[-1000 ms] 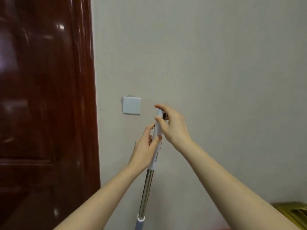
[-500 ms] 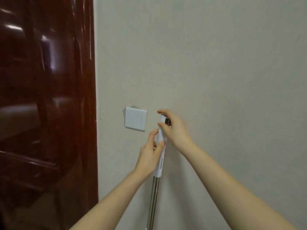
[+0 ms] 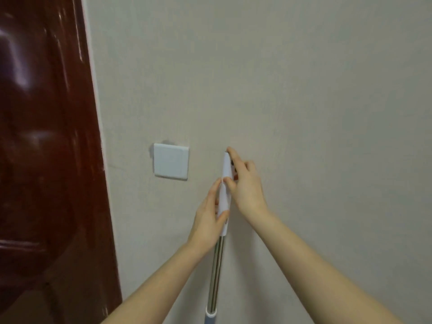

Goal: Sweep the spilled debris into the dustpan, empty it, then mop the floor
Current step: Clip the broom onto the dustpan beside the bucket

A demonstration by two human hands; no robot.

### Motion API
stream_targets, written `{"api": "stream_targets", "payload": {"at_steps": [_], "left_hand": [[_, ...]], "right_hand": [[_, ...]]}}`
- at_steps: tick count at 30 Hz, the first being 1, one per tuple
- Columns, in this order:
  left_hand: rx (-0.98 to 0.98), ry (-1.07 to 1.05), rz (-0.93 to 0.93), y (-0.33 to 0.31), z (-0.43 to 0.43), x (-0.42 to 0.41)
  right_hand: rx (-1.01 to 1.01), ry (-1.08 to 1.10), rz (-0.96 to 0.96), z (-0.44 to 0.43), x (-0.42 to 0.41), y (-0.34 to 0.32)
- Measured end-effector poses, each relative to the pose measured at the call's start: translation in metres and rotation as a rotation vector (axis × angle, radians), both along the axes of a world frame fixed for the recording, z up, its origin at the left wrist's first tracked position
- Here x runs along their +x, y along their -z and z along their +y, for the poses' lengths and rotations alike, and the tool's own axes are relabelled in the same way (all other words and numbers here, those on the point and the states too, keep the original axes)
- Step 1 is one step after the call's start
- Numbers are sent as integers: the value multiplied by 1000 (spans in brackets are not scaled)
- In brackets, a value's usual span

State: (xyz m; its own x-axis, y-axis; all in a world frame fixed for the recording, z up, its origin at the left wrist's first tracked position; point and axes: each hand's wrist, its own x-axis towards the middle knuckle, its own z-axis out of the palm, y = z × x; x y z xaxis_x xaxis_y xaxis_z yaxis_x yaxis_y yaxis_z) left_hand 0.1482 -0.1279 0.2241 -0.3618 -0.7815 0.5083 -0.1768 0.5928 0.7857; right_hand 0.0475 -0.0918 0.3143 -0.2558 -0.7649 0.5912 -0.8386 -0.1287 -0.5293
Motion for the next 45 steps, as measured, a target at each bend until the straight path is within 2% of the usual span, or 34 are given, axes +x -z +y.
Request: {"api": "stream_targets", "payload": {"at_steps": [5, 10, 14, 18, 22, 29, 38, 41, 45], "left_hand": [[-58, 63, -52, 8, -6, 6], [-112, -10, -33, 19, 1, 19], [-106, -43, 67, 26, 24, 25], [-17, 54, 26, 31, 59, 13], [49, 264, -147, 32, 107, -21], [100, 524, -336, 65, 249, -115], [6, 857, -486, 133, 458, -229], [0, 964, -560, 155, 507, -258], [49, 1052, -624, 175, 547, -303]], "right_hand": [[59, 42, 11, -5, 6, 3], [94, 56, 50, 12, 1, 12], [100, 96, 51, 52, -13, 23], [144, 138, 53, 112, -39, 36], [246, 225, 61, 190, -72, 55], [326, 453, -113, 379, -134, 101], [489, 788, -324, 644, -194, 182], [566, 861, -413, 706, -207, 204], [587, 957, -399, 752, -235, 224]]}}
